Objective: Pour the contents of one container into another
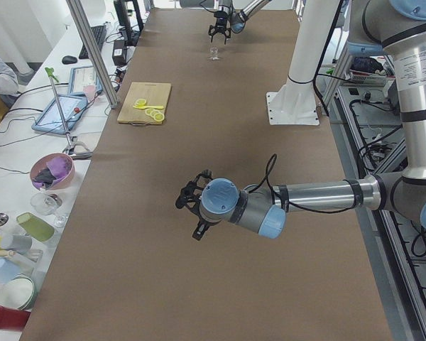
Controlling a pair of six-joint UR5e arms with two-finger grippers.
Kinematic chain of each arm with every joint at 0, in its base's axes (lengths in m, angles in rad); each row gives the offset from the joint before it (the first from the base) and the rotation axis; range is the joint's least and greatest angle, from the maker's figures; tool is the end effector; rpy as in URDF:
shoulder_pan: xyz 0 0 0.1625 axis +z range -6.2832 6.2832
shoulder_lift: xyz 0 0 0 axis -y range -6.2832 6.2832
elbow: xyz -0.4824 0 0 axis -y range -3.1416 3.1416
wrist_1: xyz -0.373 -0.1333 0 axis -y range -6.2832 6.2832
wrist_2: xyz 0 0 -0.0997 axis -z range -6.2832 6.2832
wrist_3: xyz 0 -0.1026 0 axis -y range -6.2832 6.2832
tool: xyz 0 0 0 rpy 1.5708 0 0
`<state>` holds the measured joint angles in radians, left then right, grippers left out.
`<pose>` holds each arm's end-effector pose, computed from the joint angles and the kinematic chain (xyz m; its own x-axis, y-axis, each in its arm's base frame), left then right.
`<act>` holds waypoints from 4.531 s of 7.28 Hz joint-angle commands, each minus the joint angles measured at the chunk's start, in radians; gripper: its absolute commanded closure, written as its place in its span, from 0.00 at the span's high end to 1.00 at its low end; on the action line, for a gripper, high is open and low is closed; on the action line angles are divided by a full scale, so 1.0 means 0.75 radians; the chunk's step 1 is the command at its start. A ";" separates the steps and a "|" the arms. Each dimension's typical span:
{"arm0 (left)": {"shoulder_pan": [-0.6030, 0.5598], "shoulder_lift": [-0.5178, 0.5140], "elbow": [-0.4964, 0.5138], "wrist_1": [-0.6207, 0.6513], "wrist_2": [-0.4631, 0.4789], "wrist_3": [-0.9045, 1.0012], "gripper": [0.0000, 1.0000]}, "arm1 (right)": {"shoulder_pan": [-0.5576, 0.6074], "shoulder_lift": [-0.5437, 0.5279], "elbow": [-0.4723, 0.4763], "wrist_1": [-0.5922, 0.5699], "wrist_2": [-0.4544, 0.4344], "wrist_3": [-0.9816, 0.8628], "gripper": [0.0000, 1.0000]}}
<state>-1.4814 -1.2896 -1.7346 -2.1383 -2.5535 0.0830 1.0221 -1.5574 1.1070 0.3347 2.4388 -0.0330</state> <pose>-0.0164 -0.3540 0.6775 0.5118 0.4830 -0.7105 -0.1232 0.8597 0.4957 -0.1719 -0.3867 0.7159 0.1541 -0.9865 0.0553 0.0653 0.0660 0.9957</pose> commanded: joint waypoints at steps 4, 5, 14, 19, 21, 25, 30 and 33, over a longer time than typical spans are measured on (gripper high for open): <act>0.841 0.267 -0.097 -1.114 0.838 -0.908 0.98 | -0.068 0.107 -0.124 0.077 -0.004 -0.001 0.98; 0.970 0.330 -0.095 -1.254 1.012 -0.910 0.98 | -0.074 0.113 -0.124 0.079 -0.002 0.001 0.98; 1.710 0.345 0.095 -1.767 2.004 -1.232 0.98 | -0.105 0.209 -0.228 0.077 0.002 0.013 0.90; 2.220 0.176 0.206 -1.757 2.855 -1.232 0.98 | -0.111 0.223 -0.218 0.075 -0.004 0.013 0.91; 2.347 0.147 0.202 -1.741 3.162 -1.221 0.98 | -0.111 0.224 -0.226 0.077 0.000 0.013 0.85; 2.301 0.120 0.214 -1.498 3.265 -1.372 0.98 | -0.113 0.228 -0.226 0.075 -0.004 0.015 0.75; 2.219 0.114 0.216 -0.667 3.343 -2.472 0.98 | -0.111 0.224 -0.218 0.075 0.004 0.015 0.40; 2.148 0.075 0.222 -0.372 3.317 -2.701 0.98 | -0.083 0.226 -0.200 0.075 0.004 0.015 0.12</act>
<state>0.1597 -1.2197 -1.5699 -2.5235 -0.0550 -1.8568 0.9468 -1.3896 0.9527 0.3912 2.4416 -0.0215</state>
